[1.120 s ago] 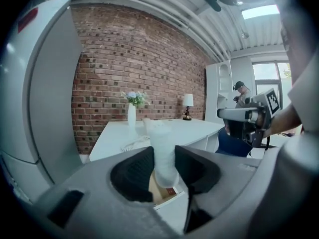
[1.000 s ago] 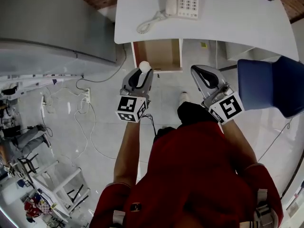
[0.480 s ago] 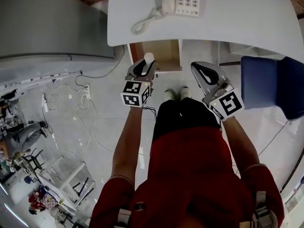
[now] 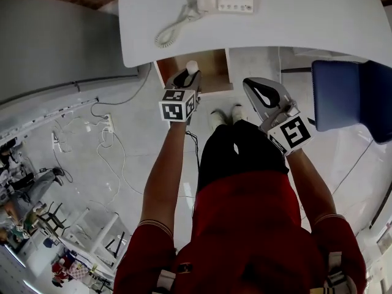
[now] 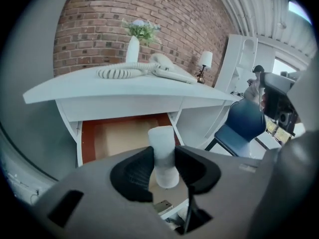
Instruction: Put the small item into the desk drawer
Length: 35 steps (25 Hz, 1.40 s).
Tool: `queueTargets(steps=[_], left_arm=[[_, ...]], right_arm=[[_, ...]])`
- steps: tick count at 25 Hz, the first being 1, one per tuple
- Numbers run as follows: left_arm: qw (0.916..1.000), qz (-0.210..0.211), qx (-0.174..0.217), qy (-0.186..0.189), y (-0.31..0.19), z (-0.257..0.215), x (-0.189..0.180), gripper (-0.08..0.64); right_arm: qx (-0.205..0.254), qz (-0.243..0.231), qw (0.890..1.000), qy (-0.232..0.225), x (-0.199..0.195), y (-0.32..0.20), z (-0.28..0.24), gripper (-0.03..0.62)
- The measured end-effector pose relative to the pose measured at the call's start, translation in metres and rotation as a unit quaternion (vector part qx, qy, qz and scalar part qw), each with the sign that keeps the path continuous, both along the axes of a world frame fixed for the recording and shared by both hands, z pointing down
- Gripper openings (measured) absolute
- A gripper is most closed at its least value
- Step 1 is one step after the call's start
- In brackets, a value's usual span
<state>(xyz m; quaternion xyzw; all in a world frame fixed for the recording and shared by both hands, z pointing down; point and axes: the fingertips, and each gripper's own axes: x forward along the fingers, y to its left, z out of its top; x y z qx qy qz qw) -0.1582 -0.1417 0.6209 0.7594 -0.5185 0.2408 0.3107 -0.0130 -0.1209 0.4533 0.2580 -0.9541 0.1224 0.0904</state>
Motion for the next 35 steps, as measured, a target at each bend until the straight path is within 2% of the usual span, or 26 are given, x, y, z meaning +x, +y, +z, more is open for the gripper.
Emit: queueTargets(steps=[13,22,25,35], left_arm=[[0.9959,0.005,-0.089,-0.014,-0.03,0.098,-0.019,0.14],[0.9887,0.007,-0.148,-0.024,-0.04,0.147,-0.022,0.14],[0.9859,0.004,-0.167,-0.009,-0.041,0.158,-0.018,0.138],[0.9818,0.001,-0.188,-0.029,-0.052,0.179,-0.025,0.14]], right_arm=[[-0.032,0.046,0.998,0.019,0.009,-0.006,0.051,0.011],[-0.039,0.064,0.997,0.019,0.008,-0.016,0.072,0.011],[-0.043,0.065,0.997,0.024,0.009,-0.015,0.076,0.011],[-0.047,0.062,0.996,0.034,0.006,-0.025,0.083,0.012]])
